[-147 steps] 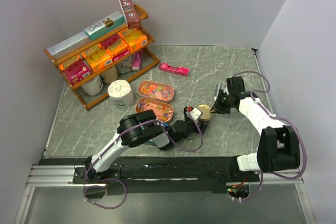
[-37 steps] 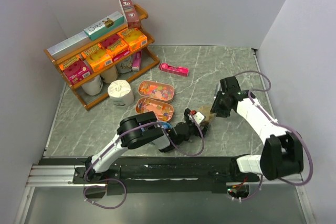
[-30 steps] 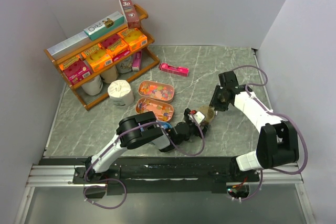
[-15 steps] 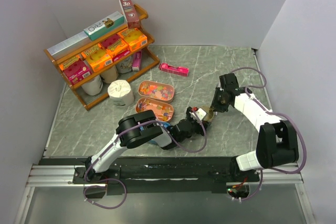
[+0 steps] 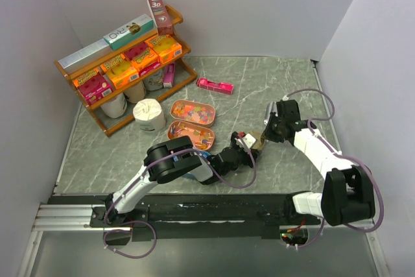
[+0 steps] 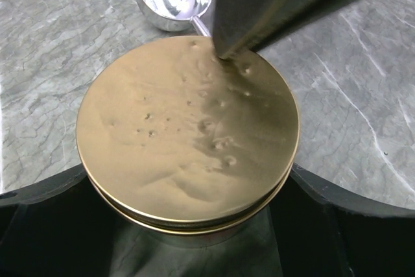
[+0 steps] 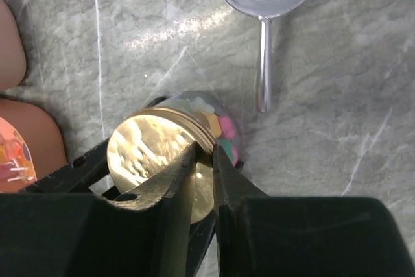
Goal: Pack the candies
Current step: Screw the bottle lid onto the packing bottle.
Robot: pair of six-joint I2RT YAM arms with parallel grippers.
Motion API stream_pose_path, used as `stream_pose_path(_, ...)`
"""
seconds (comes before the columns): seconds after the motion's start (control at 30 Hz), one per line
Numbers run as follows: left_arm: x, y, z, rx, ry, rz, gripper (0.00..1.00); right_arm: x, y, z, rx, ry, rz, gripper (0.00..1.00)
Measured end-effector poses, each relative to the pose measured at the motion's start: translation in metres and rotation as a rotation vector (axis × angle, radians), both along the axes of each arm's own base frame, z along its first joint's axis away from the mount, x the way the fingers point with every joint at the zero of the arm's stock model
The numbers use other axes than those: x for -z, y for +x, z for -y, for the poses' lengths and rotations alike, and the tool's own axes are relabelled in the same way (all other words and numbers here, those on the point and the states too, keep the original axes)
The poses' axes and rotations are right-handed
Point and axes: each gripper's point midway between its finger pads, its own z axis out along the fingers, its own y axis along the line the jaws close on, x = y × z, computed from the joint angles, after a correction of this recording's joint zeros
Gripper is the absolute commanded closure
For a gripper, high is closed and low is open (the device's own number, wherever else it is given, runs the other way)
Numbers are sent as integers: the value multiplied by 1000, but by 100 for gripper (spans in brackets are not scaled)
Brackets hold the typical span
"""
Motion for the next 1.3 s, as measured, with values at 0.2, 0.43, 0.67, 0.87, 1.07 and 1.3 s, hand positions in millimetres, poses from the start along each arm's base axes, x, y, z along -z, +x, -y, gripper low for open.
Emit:
stream_pose_path(0.2,0,2,4,-1,0,0,28,-1,-20,2,9,17,6,78)
stream_pose_path(0.43,0,3,5,1,0,-1,8,1,-53,-8,-1,70,-92,79)
stream_pose_path(0.67,-2,-3,-7,25,21,-25,4,0,-80,8,64,11,-166,72)
stream_pose_path(0.87,-4,-8,-15,26,83,-70,4,-21,-86,15,88,-5,-108,64)
stream_pose_path(1.07,-6,-12,-26,10,160,-122,4,-37,-91,22,106,-17,-67,58)
stream_pose_path(1.3,-10,-21,-59,-61,243,-227,4,-54,-92,26,109,-23,-33,38)
